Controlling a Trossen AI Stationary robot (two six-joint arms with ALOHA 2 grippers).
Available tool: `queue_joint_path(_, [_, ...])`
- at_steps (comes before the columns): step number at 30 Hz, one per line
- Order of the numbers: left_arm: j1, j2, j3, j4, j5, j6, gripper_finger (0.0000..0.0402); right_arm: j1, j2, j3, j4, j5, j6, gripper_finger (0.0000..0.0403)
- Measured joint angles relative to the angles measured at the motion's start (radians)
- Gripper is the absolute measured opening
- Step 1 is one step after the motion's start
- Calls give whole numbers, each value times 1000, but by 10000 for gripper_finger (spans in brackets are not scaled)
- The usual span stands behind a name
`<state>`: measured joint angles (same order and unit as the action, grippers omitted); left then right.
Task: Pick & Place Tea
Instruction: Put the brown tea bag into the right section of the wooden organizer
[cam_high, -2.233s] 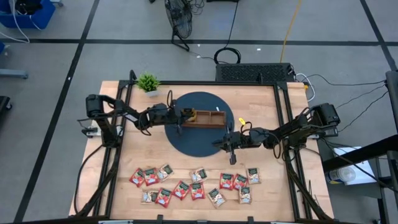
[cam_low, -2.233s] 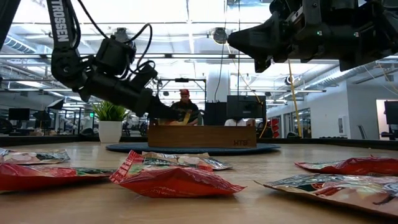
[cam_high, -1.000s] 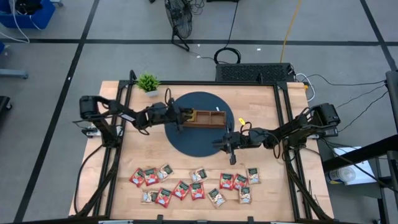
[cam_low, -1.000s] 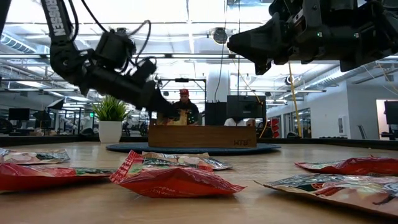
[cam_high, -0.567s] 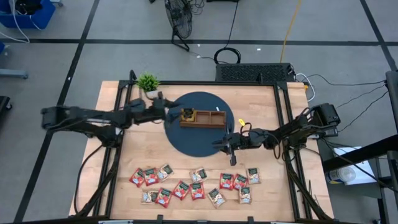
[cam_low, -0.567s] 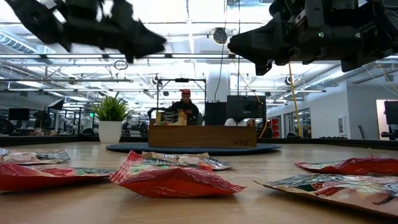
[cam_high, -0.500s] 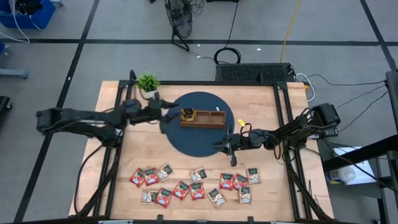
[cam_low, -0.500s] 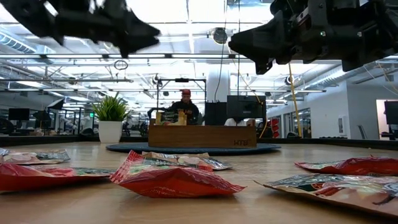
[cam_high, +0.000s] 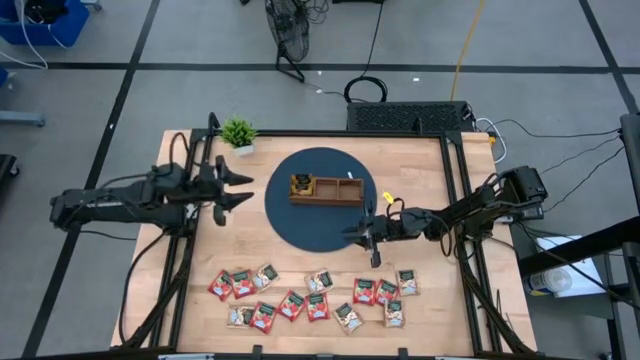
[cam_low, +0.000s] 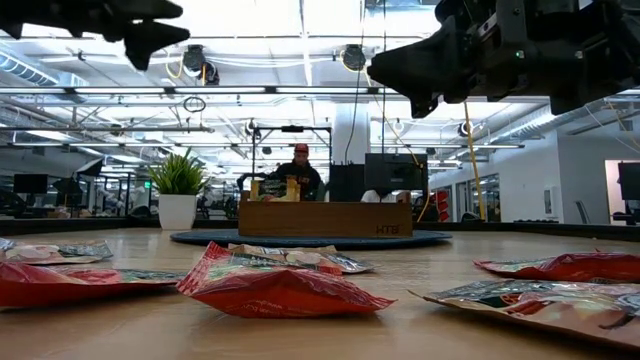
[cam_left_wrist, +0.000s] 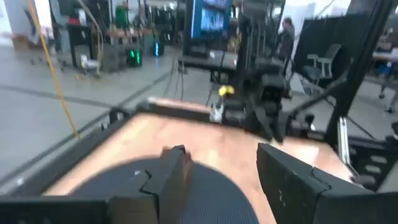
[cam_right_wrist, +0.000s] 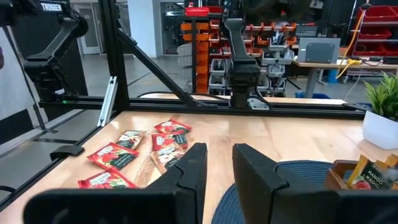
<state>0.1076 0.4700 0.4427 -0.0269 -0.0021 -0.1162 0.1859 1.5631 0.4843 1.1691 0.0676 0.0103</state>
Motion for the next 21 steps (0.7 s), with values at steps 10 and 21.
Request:
queue_joint_path(10, [-30,-14,-54,-120,0,84,199,176,0,0,-66,-132,-188,70])
queue_joint_path(21, [-30,-9,-83,-76,0,60,203,581,13,454,-1300,300,149,208])
